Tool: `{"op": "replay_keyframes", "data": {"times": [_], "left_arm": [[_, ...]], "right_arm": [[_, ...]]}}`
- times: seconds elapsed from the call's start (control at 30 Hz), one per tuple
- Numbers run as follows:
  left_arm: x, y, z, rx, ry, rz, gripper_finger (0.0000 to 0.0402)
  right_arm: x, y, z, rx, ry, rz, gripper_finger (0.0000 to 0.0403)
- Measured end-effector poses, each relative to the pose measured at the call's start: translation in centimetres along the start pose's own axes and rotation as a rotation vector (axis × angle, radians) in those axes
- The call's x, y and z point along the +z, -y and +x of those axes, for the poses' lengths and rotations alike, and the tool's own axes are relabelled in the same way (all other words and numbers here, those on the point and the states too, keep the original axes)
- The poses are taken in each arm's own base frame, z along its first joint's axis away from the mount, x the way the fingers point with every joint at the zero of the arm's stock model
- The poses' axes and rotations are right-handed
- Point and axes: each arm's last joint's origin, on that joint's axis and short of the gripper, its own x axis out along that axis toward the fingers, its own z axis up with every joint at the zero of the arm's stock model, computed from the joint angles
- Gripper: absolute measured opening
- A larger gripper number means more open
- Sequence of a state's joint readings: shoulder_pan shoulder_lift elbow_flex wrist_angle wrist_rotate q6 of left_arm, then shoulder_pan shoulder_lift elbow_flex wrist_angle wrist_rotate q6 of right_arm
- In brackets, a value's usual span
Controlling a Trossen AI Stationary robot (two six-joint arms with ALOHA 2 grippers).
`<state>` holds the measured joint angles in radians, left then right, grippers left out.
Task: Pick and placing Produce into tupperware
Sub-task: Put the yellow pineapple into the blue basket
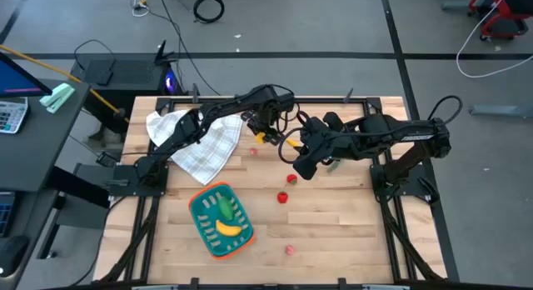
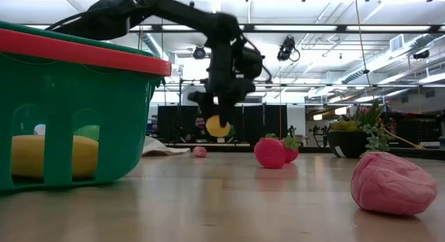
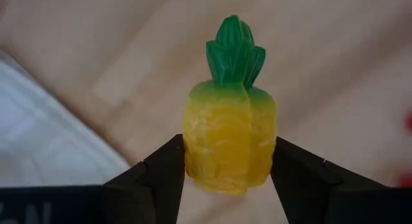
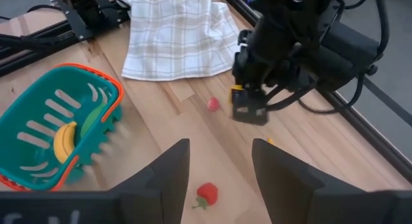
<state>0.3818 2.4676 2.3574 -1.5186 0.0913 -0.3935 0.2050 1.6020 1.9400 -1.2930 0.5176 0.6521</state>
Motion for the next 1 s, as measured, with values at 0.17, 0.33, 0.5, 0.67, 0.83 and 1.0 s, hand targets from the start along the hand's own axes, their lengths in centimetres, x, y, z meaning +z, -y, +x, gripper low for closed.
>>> {"op": "replay_keyframes", "data": {"times": [0.17, 0.33, 0.5, 0.67, 0.83, 1.0], "left_arm": [[-3.1, 2.5, -1.9, 0.004, -0.026, 0.187, 0.0209], [-6.3, 5.5, -4.7, -0.047, 0.021, 0.303, 0.0212], [-9.8, 7.8, -7.8, -0.079, 0.088, 0.39, 0.0208], [-13.0, 9.0, -10.0, -0.103, 0.127, 0.459, 0.0216], [-16.0, 8.2, -10.2, -0.085, 0.081, 0.409, 0.0214], [-19.9, 5.8, -8.0, -0.004, -0.05, 0.295, 0.0211]], "right_arm": [[0.0, 0.0, 0.0, -0.004, 0.003, 0.001, 0.0178], [0.0, 0.0, 0.0, -0.004, 0.003, 0.002, 0.0178], [0.0, 0.0, 0.0, -0.004, 0.003, 0.001, 0.0178], [0.0, 0.0, -0.1, 0.006, 0.002, 0.002, 0.0178], [-1.1, -0.1, -0.4, 0.014, -0.092, -0.048, 0.0175], [-2.9, -0.1, -1.3, -0.048, -0.195, -0.059, 0.0166]]}}
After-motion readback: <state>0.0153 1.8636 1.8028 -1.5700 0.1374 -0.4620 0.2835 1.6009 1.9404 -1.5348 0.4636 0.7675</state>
